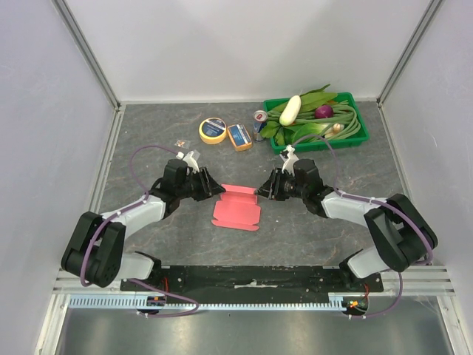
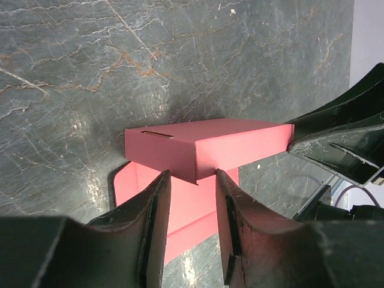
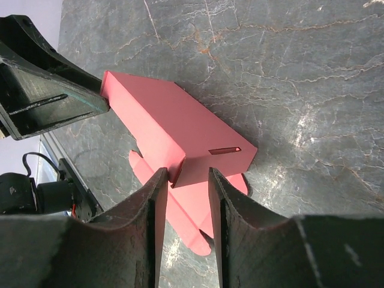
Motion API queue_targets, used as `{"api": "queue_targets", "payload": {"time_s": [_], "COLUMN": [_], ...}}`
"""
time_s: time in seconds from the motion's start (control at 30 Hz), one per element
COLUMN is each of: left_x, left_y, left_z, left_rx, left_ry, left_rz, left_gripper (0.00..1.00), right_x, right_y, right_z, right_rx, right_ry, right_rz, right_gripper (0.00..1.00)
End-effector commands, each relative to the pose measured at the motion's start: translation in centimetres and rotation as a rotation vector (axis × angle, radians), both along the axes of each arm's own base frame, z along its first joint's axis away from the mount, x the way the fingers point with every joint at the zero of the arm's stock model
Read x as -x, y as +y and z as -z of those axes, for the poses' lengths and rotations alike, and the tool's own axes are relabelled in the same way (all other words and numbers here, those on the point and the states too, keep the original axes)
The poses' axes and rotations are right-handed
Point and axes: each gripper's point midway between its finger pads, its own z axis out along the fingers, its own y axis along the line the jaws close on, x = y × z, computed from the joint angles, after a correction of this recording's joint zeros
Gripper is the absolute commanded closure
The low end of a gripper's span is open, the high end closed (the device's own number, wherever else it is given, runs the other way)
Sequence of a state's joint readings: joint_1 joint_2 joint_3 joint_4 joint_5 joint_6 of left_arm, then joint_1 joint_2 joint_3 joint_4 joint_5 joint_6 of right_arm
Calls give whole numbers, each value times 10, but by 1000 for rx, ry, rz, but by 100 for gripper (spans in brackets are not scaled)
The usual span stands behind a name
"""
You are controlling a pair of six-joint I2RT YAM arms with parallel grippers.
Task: Fold the paper box
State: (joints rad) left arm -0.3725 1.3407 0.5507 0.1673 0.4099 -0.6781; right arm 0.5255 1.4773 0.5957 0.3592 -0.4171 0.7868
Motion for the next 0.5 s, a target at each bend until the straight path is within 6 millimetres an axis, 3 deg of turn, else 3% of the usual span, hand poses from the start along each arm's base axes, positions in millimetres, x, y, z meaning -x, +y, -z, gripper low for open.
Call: {"api": "queue_targets", "payload": {"time_s": [0.0,0.2,0.27,0.33,0.37,0.43,0.47], "left_x": [-7,-2,-2,-1,-1,2,-1], "left_y": [5,9,9,11,13,19,25], "left_z": [2,8,-2,-14,-30,-42,-61], "left_rx": [-39,-57,-52,-51,-42,-56,-56], "left_ry": [-38,-22,-43,-63,-109,-132,-197], "left_rz": [-5,-12,-10,-16,-30,-45,-80], "left_gripper": [60,62,58,44,39,32,30], "right_x": [-2,-1,-8,-11,-19,-20,-25], "right_y": [-2,-9,-9,-19,-19,-29,-32], "right_z": [7,15,7,1,-12,-19,-27], "right_rx": [7,60,81,165,183,270,315], "right_ry": [-7,-10,-47,-98,-136,-189,-214], "right_rz": [15,17,5,2,6,-22,-28], "right_gripper": [61,62,54,42,36,20,17]}}
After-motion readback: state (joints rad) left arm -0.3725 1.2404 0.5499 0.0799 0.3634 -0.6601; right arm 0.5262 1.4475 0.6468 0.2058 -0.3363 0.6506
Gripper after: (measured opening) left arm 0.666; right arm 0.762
